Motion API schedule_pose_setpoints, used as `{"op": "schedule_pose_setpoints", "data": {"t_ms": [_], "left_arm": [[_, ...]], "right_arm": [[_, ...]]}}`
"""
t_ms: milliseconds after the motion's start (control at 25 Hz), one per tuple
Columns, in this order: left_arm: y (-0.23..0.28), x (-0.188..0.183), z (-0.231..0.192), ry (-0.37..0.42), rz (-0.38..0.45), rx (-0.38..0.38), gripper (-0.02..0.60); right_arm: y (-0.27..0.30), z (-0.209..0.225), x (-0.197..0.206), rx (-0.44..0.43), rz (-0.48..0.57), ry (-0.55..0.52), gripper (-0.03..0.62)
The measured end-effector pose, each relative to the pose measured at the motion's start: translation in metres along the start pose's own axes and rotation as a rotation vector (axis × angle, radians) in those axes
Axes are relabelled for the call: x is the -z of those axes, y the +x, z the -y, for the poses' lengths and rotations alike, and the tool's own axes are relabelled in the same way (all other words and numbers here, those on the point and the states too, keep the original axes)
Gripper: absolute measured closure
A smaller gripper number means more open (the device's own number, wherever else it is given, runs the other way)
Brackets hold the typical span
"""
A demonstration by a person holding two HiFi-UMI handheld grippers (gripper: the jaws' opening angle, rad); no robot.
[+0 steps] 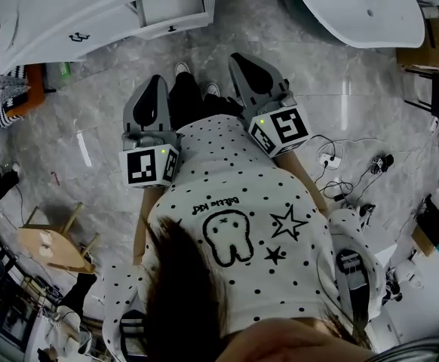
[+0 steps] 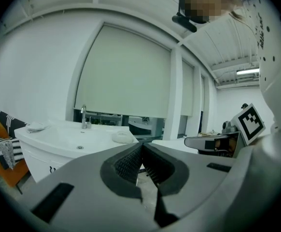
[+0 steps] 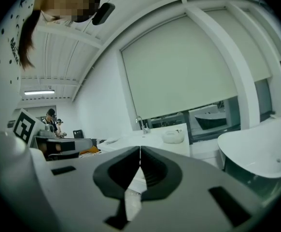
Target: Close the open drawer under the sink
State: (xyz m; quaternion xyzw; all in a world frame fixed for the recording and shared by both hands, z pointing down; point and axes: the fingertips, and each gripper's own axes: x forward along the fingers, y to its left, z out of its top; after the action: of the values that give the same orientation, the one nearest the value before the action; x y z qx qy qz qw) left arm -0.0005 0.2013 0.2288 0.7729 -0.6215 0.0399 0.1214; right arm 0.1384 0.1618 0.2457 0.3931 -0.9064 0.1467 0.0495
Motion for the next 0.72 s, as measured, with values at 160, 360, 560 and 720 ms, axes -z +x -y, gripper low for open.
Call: {"op": "schedule_pose_setpoints", "data": {"t_ms": [160,360,560,720], "left_arm": [[0.003,0.004,-0.003,-0.009,-0.018,0.004,0.575],[0.010,0.009,-0.009,-0.017,-0.065,0.022,0.575],[0.019,0.011,-0.029,-0.045,-0.067,0.033,0.575],[0.034,0.008,-0.048,-0.054,-0.052,0.060,0.575]], "right_arm": [[0.004,0.002,0.002,0.008,-0.009,0.014,0.579],[0.015,0.000,0.006,0.013,-0.040,0.019,0.579],[0.032,-0.003,0.010,0.033,-0.064,0.012,0.579],[0.051,-0.002,0.008,0.068,-0.072,-0.004,0.579]]}}
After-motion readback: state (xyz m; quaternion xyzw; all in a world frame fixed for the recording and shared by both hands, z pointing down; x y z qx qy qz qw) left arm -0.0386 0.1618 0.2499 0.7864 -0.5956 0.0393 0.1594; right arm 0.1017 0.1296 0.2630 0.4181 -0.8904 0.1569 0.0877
